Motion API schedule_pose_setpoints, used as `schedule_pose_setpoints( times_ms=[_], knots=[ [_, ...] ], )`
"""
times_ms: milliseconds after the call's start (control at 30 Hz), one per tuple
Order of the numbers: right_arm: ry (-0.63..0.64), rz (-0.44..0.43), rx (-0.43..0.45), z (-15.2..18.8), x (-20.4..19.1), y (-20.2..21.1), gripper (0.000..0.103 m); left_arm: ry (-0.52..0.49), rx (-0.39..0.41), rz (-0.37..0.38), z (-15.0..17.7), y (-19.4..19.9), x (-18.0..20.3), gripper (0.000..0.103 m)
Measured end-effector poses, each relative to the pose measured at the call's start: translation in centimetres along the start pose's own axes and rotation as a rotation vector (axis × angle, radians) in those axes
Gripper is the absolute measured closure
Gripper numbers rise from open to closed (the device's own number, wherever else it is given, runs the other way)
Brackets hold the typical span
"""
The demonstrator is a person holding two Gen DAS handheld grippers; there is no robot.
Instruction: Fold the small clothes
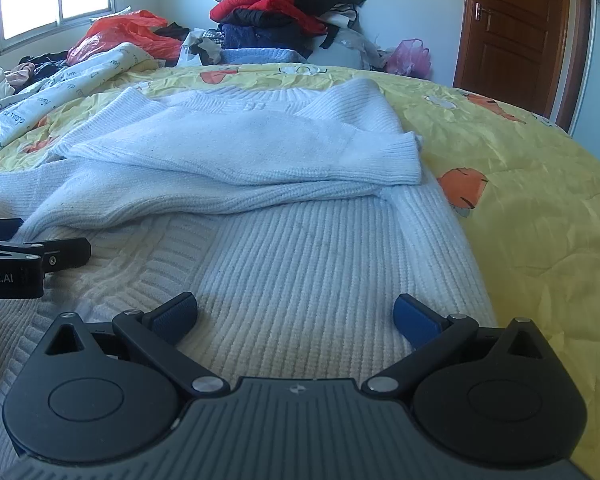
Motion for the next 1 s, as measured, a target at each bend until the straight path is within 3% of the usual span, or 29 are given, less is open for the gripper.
schedule_pose_setpoints(
  times_ms=[1000],
  knots=[
    [-0.002,0.000,0.001,0.13,-0.10,0.31,0.001,-0.006,-0.002,-0.008,-0.05,-0.01,0.15,0.000]
  ],
)
Point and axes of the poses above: each gripper's, at about its wrist camera, not at the fingertips, and y roughly against the way its jaws point, x to its right, z to its underside, the point moved 6 cm from there along -y, roughly the way its jaws point, and after that the axes turned 4 degrees about y, right-handed, at the moved point
